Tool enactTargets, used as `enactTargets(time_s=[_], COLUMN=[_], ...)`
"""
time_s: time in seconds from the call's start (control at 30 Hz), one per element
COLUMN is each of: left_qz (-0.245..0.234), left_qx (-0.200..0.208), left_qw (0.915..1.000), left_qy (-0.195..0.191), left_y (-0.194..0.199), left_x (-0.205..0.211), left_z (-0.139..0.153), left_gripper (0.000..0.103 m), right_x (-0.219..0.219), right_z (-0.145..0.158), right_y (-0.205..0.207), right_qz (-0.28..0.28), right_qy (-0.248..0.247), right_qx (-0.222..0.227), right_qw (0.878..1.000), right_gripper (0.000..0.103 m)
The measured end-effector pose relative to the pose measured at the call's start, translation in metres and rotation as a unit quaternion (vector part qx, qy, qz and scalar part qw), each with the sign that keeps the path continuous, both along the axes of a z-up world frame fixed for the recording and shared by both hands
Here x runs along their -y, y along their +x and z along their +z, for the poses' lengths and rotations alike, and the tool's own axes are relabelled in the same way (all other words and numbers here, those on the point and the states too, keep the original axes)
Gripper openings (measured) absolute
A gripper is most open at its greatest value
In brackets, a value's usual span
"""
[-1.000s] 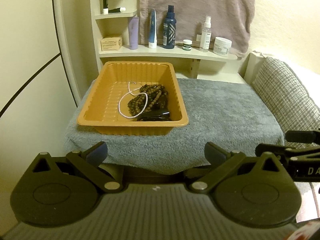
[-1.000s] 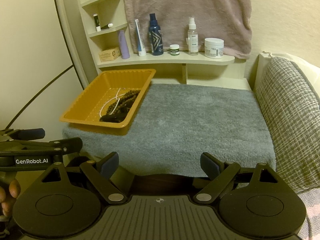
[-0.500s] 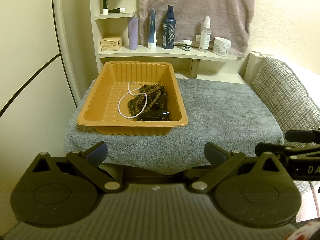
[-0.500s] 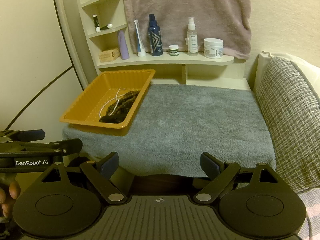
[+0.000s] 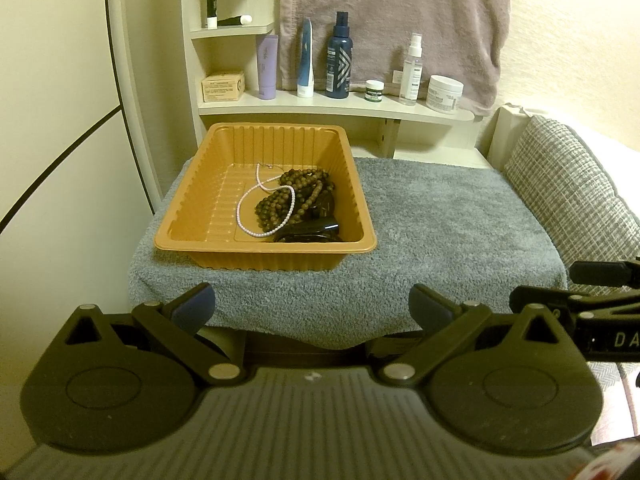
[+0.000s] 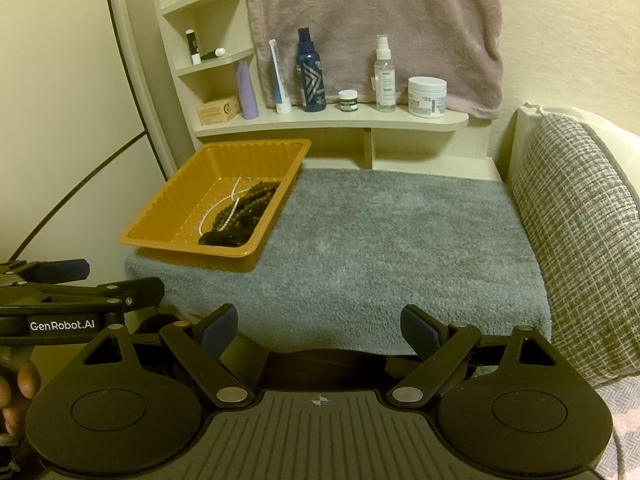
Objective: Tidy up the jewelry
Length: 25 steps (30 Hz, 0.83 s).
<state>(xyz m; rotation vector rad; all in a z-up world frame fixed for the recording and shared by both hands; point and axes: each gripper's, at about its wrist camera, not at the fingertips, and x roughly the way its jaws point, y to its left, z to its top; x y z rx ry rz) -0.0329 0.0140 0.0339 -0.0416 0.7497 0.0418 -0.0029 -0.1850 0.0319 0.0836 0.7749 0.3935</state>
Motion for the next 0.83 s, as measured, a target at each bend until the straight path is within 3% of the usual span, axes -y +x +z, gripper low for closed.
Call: enactTargets(time_s=[0.83], left_qz=[0.004], left_qx=[0.006], left_qw=[1.0000], left_qy=[-0.006], left_y=[-0.0004], left_x=[-0.0011], left_z=[0.0020], left_gripper=[0.102], right_x=[-0.0004], right_z=[-0.0002], right_y=[0.0005], right_qz=[0.000], right_qy=[0.001], right_qx=[0.000], right_qw=[1.000], right_gripper=[0.088])
